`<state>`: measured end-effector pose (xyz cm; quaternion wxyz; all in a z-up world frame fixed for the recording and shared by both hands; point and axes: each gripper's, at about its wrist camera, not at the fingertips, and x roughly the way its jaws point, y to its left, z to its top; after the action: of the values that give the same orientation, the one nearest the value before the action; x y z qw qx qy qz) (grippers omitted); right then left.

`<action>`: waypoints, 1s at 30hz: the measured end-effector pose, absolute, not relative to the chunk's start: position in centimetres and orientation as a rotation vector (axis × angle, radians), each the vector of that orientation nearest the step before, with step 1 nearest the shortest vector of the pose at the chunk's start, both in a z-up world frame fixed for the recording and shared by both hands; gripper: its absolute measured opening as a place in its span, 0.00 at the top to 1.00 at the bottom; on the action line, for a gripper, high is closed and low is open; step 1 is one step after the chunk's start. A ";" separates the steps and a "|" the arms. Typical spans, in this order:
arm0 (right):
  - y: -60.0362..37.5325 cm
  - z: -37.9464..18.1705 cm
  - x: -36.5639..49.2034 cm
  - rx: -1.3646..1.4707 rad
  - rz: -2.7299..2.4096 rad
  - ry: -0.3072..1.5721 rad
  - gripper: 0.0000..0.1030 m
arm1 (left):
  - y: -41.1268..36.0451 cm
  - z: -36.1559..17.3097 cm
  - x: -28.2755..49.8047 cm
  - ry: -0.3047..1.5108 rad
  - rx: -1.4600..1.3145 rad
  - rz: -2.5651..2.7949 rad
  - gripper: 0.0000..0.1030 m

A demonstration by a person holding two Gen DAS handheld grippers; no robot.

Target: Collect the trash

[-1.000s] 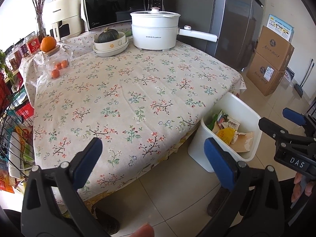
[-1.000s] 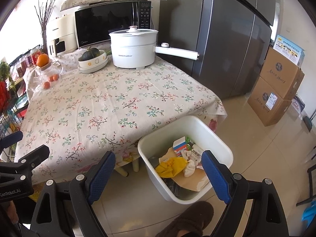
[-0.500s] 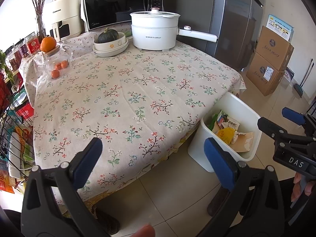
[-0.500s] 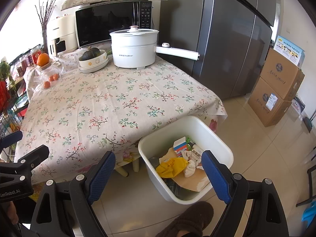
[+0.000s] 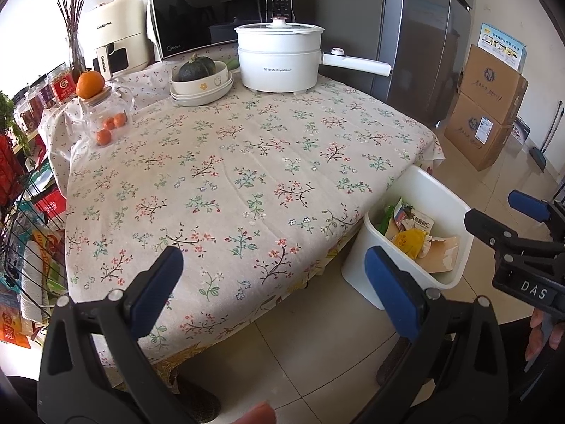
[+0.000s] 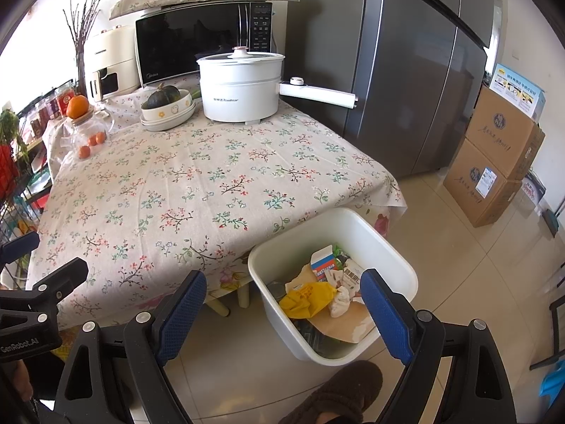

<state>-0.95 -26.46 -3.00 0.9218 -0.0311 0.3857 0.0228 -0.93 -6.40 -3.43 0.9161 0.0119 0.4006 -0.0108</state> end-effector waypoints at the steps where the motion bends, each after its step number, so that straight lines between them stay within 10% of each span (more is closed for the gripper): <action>1: -26.5 -3.0 -1.0 -0.063 0.046 0.793 0.12 | -6.4 -3.4 -0.9 0.825 0.024 -0.022 0.01; 30: -26.8 -3.1 -0.9 -0.059 0.038 0.788 0.12 | -6.5 -3.4 -1.1 0.823 0.025 -0.025 0.01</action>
<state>-0.95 -26.77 -3.12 0.9229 -0.0289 0.3836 0.0186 -1.06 -6.51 -3.38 0.9163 0.0123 0.4002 -0.0123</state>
